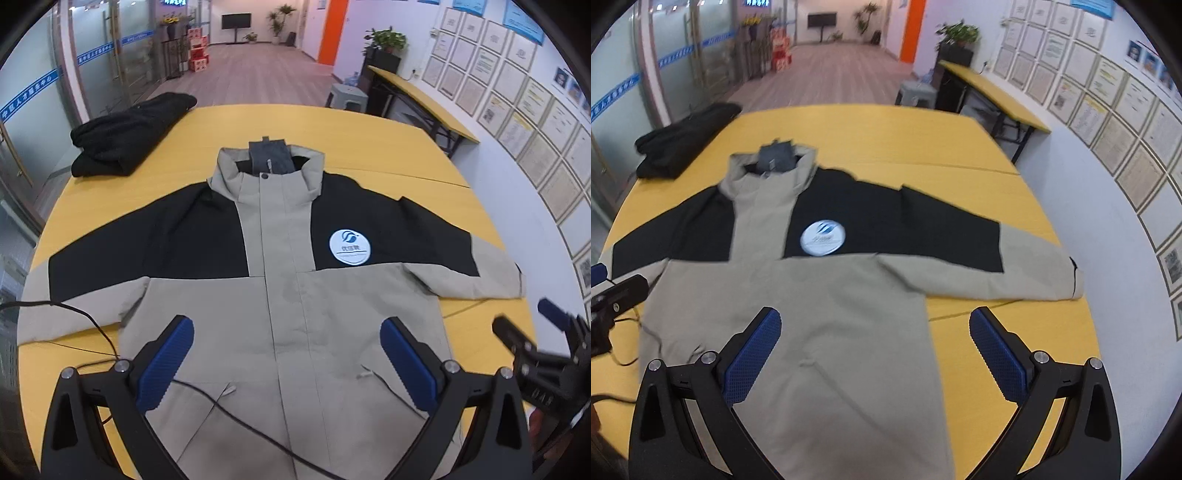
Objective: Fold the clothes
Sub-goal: 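Move both grippers open toward the jacket's sleeves, then grasp the sleeve cuff with the right gripper and lift it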
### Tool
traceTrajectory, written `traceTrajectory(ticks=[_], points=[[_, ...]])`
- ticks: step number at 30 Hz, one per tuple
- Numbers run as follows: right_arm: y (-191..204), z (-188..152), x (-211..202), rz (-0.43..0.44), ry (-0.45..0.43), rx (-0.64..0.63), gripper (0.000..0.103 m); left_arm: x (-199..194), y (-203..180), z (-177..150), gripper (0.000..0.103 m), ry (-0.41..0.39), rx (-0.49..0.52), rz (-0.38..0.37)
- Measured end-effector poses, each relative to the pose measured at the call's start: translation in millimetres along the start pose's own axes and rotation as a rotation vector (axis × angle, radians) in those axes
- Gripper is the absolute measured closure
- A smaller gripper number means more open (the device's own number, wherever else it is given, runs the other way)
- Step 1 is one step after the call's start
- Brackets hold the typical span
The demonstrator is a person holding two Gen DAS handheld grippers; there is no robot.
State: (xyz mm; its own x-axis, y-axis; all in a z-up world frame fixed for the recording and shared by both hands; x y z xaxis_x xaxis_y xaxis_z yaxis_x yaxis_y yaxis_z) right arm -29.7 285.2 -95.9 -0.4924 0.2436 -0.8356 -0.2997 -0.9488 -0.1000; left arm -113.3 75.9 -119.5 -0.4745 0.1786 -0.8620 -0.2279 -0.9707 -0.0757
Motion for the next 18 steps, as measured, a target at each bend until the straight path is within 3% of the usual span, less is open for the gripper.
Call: traceTrajectory(ticks=[4,8,12,18], points=[[-10,-14,43,0.026,0.049,-0.055,0.0,25,7,-8,0.0,0.038,-0.041,0.079],[1,-15,53,0.081,0.091,-0.106,0.0,10,18,-22,0.0,0.076,-0.063,0.141],[13,-7,46,0.12,0.077,-0.14,0.0,16,23,-22,0.0,0.047,-0.085,0.106],[20,0,81,0.159,-0.024,-0.07,0.0,71,0,2,0.0,-0.07,0.006,0.042]])
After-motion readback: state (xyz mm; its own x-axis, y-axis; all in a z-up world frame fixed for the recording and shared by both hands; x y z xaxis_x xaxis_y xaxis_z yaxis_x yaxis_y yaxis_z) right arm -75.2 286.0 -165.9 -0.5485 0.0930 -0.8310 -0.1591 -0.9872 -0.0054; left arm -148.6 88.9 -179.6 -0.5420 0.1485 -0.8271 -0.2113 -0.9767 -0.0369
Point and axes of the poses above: each gripper's, at about its wrist camera, not at the fingertips, and x roughly the way its jaws point, y to its left, z to its top, the point moved 10 cm from there along x, roughly the way its jaws point, and after that the axes turned 3 degrees about x, right-handed, at the moved point
